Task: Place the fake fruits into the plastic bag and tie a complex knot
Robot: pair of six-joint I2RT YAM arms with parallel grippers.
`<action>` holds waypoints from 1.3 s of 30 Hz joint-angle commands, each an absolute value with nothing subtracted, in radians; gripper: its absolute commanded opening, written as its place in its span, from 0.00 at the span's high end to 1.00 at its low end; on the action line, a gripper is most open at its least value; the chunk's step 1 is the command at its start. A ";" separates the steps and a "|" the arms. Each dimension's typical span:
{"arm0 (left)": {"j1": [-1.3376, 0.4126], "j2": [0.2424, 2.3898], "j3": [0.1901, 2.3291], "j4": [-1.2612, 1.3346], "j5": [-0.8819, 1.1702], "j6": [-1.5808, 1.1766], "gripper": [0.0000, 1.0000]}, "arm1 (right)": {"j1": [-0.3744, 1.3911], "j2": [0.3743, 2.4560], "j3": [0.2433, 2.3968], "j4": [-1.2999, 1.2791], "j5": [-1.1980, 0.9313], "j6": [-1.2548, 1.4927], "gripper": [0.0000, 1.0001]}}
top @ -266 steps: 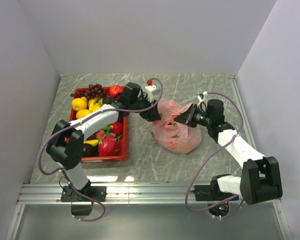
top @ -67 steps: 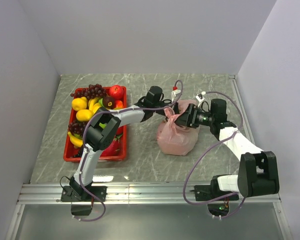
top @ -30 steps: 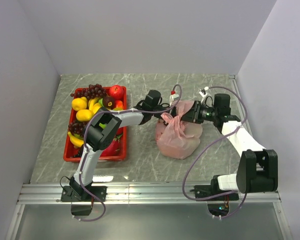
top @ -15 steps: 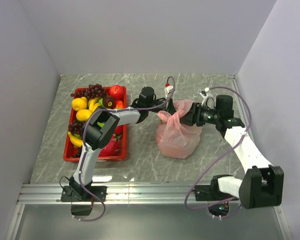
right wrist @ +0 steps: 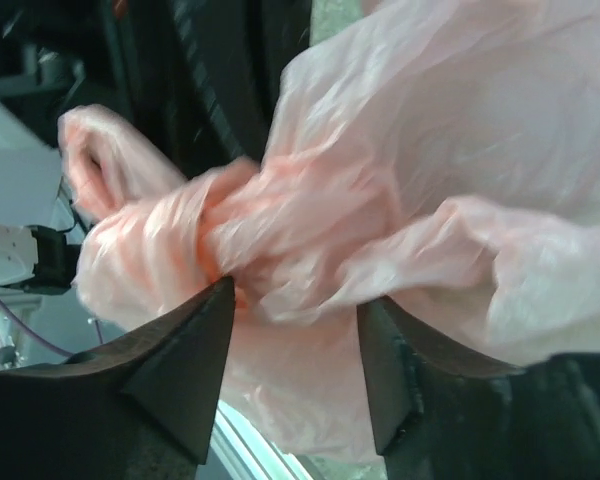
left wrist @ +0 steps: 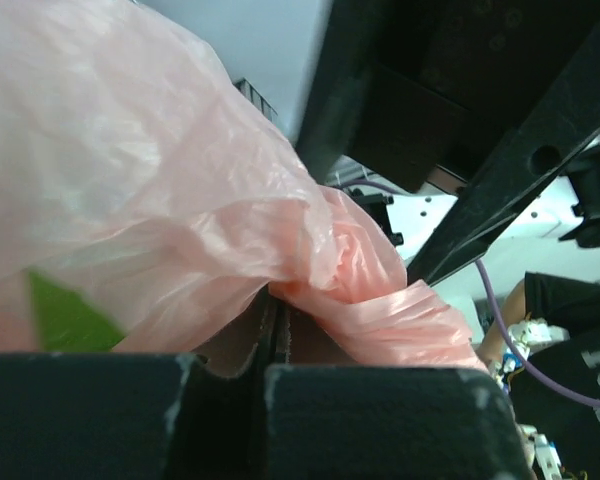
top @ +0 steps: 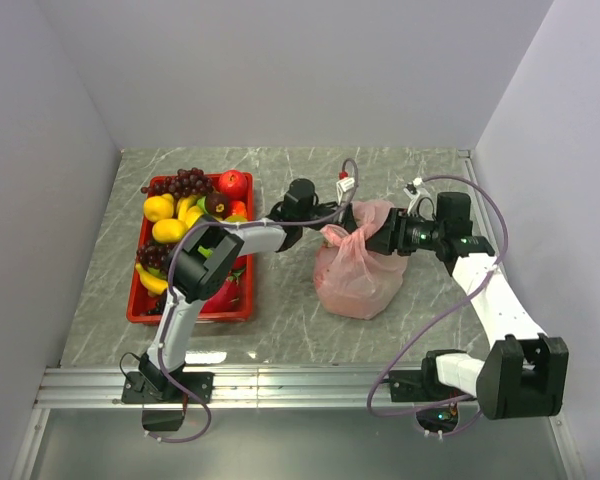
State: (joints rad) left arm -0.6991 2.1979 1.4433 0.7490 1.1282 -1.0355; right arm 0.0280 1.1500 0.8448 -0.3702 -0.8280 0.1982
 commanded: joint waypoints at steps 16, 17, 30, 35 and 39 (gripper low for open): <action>-0.830 2.235 1.557 0.887 1.039 -1.057 0.99 | 0.052 1.177 0.770 -0.285 -0.873 0.259 0.42; -0.839 2.244 1.562 0.894 1.037 -1.071 0.99 | 0.058 1.177 0.764 -0.275 -0.880 0.268 0.41; -0.859 2.249 1.505 0.934 1.023 -1.094 0.97 | 0.043 1.145 0.873 -0.596 -0.871 0.009 0.20; -0.859 2.240 1.488 0.954 1.026 -1.101 0.97 | 0.022 1.138 0.946 -0.756 -0.833 -0.096 0.17; -0.858 2.227 1.479 0.940 1.032 -1.083 0.97 | -0.028 1.135 0.983 -0.847 -0.842 -0.133 0.14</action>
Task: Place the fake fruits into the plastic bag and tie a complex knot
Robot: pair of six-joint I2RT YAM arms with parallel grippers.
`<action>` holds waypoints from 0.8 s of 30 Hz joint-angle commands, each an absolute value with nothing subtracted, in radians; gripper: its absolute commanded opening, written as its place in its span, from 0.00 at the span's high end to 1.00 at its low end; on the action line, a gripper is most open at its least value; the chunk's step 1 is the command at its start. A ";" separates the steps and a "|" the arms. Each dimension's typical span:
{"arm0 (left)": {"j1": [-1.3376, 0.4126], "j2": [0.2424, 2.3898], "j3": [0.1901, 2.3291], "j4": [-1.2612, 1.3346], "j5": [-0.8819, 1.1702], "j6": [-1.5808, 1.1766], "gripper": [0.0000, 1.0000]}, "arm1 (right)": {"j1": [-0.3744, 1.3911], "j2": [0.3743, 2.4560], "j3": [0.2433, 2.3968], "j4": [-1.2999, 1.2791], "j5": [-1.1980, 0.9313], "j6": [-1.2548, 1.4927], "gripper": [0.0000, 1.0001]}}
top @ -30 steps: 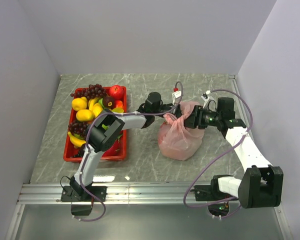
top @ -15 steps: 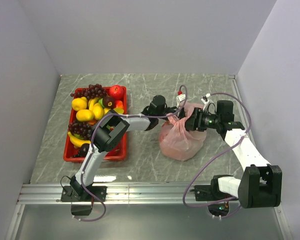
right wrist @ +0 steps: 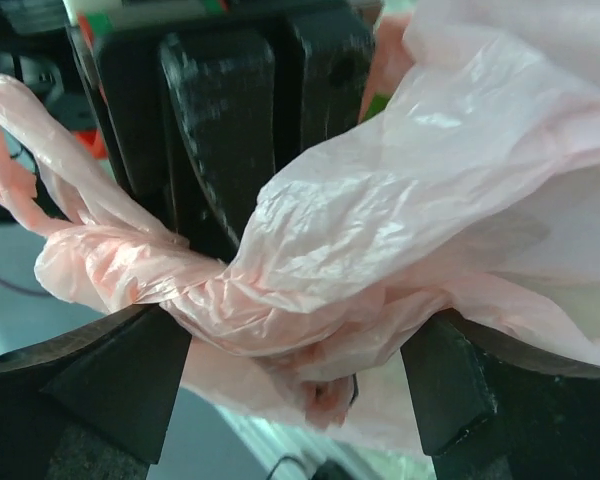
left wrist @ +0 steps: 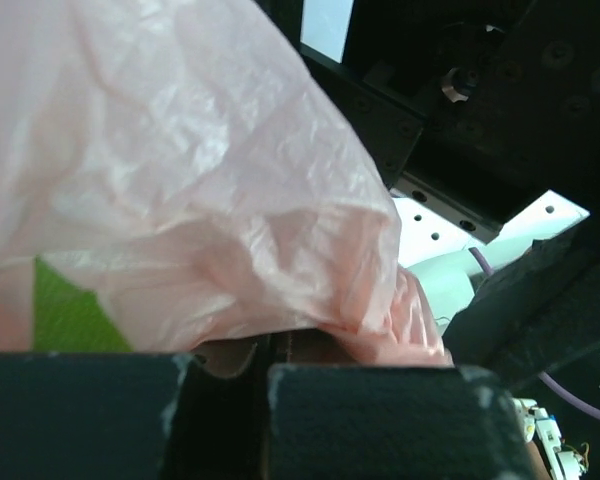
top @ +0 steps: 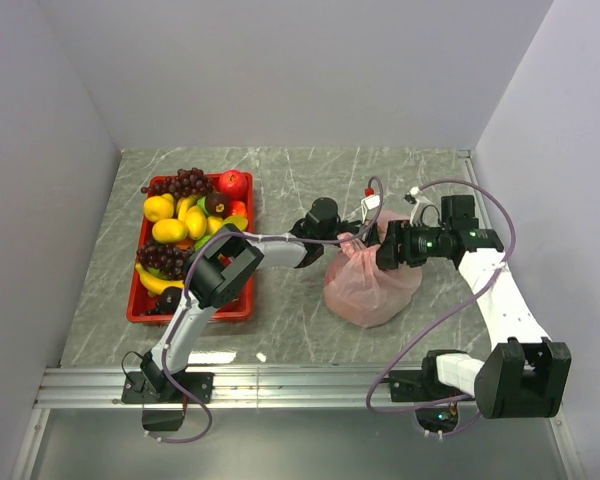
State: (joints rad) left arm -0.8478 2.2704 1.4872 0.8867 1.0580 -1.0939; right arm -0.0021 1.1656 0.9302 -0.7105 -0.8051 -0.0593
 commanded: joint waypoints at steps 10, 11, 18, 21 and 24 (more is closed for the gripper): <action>-0.856 2.217 1.460 0.953 1.031 -1.086 0.98 | -0.121 1.176 1.068 -1.012 -0.957 -0.225 0.13; -0.853 2.217 1.463 0.954 1.031 -1.088 0.98 | -0.129 1.193 1.075 -1.020 -0.957 -0.238 0.13; -0.848 2.215 1.456 0.965 1.032 -1.097 0.97 | -0.190 1.226 1.143 -1.115 -0.947 -0.348 0.40; -0.847 2.217 1.456 0.974 1.031 -1.100 0.97 | -0.202 1.221 1.126 -1.106 -0.939 -0.367 0.55; -0.848 2.223 1.462 0.977 1.034 -1.104 0.97 | -0.202 1.218 1.097 -1.060 -0.951 -0.362 0.69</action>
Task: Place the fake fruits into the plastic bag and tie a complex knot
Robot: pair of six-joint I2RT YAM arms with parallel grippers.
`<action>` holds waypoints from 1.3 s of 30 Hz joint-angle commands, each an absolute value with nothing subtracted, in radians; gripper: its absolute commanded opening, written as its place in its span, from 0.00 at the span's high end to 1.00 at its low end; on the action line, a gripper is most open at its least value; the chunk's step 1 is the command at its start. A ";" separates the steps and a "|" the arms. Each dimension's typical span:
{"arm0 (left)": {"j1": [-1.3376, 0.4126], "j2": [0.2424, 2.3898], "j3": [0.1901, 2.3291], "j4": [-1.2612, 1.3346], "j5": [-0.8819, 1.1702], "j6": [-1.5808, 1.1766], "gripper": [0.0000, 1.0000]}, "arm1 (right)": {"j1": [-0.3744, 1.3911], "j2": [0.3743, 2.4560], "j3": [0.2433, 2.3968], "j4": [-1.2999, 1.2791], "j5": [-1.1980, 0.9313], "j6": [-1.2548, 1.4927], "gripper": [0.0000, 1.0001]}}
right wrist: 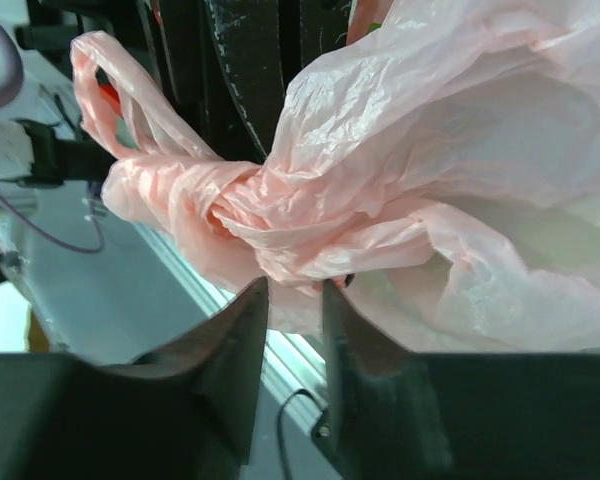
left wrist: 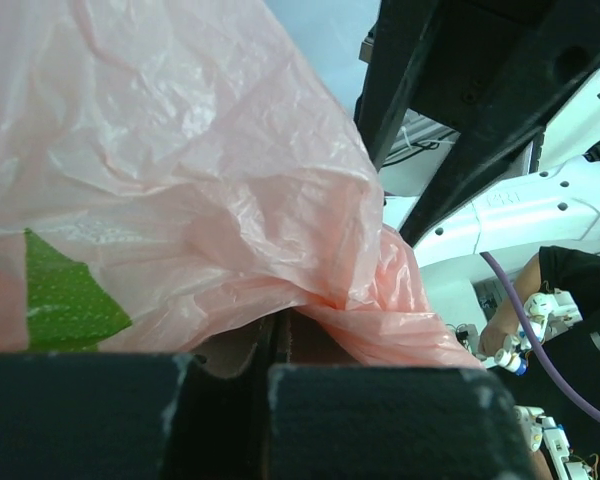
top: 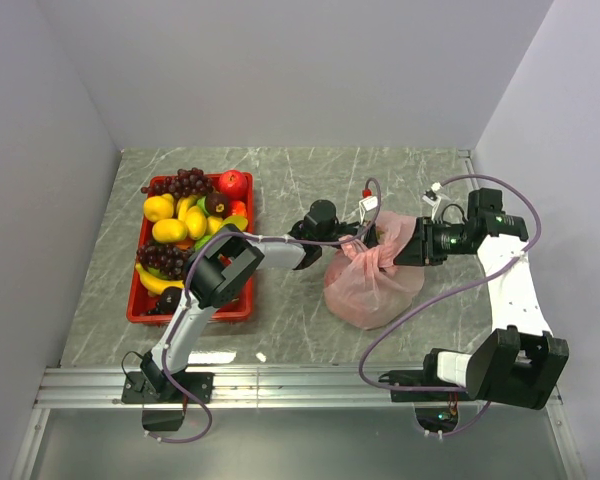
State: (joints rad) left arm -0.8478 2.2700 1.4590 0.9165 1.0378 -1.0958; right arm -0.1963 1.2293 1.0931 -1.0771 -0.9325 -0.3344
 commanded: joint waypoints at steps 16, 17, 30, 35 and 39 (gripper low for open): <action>-0.856 2.244 1.496 0.974 1.035 -1.104 0.97 | -0.045 1.275 1.037 -0.572 -0.954 -0.009 0.69; -0.856 2.244 1.497 0.970 1.034 -1.104 0.97 | -0.044 1.281 1.051 -0.603 -0.957 -0.018 0.67; -0.856 2.249 1.508 0.979 1.022 -1.115 0.96 | -0.141 1.296 1.170 -1.117 -0.911 -0.446 0.47; -0.854 2.246 1.502 0.980 1.025 -1.109 0.96 | -0.161 1.321 1.166 -1.181 -0.954 -0.483 0.50; -0.854 2.244 1.496 0.985 1.026 -1.114 0.96 | -0.192 1.336 1.172 -1.229 -0.983 -0.555 0.52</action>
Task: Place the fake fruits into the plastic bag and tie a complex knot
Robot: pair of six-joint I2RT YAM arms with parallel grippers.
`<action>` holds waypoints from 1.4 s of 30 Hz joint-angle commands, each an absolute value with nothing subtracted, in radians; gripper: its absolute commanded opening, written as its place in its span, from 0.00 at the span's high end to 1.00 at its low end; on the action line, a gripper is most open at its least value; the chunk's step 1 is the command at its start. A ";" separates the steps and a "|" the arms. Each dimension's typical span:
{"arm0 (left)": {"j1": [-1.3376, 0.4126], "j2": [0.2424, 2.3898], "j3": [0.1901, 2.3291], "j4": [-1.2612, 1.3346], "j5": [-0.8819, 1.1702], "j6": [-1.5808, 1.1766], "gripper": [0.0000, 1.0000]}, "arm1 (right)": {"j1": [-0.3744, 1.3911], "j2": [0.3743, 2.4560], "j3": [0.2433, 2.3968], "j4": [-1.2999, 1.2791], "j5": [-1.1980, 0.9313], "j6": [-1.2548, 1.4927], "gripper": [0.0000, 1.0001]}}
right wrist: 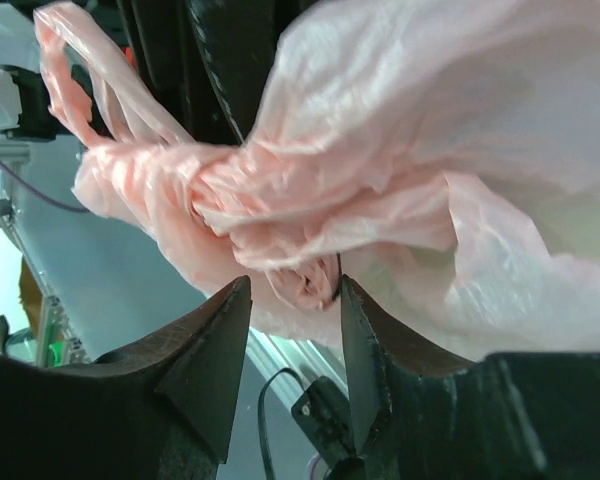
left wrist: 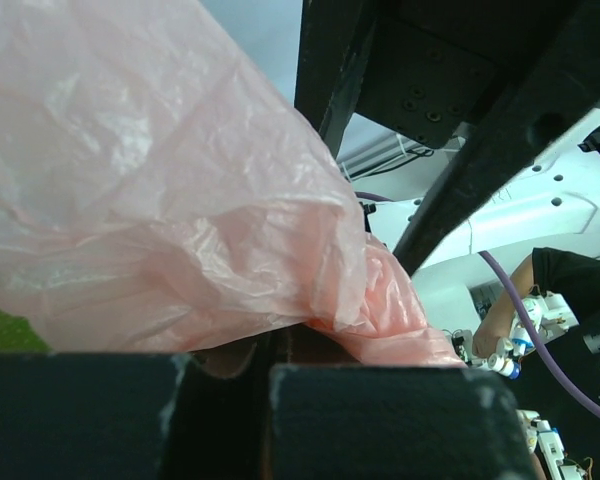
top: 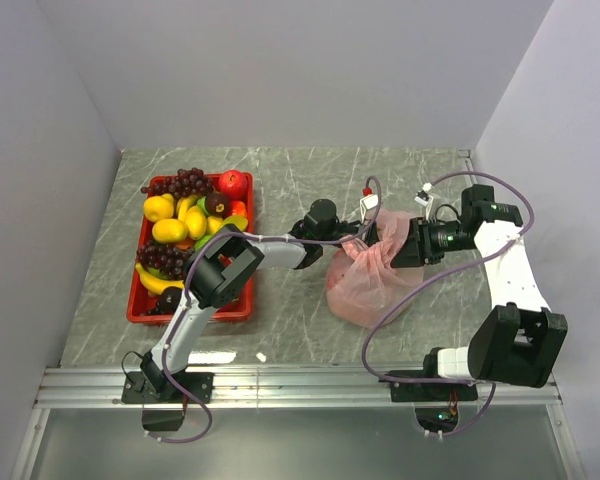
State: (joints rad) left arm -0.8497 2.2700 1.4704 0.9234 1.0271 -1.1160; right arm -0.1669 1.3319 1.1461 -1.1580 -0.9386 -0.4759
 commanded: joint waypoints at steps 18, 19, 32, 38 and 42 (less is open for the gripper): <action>-0.856 2.260 1.517 0.982 1.032 -1.117 0.94 | -0.178 1.374 1.138 -1.104 -1.032 -0.505 0.66; -0.857 2.258 1.520 0.979 1.034 -1.117 0.94 | -0.176 1.377 1.138 -1.109 -1.031 -0.508 0.65; -0.836 2.223 1.504 0.898 1.012 -1.057 0.72 | -0.181 1.399 1.192 -1.221 -1.020 -0.650 1.00; -0.740 2.090 1.399 0.677 0.974 -0.887 0.54 | -0.186 1.385 1.210 -1.238 -1.015 -0.681 1.00; -0.643 1.984 1.355 0.439 0.985 -0.729 0.51 | -0.186 1.382 1.210 -1.250 -1.003 -0.710 1.00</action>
State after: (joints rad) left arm -0.7235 2.1174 1.3682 0.6144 0.9974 -0.8978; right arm -0.1833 1.4048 1.1637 -1.2163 -1.0069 -0.6582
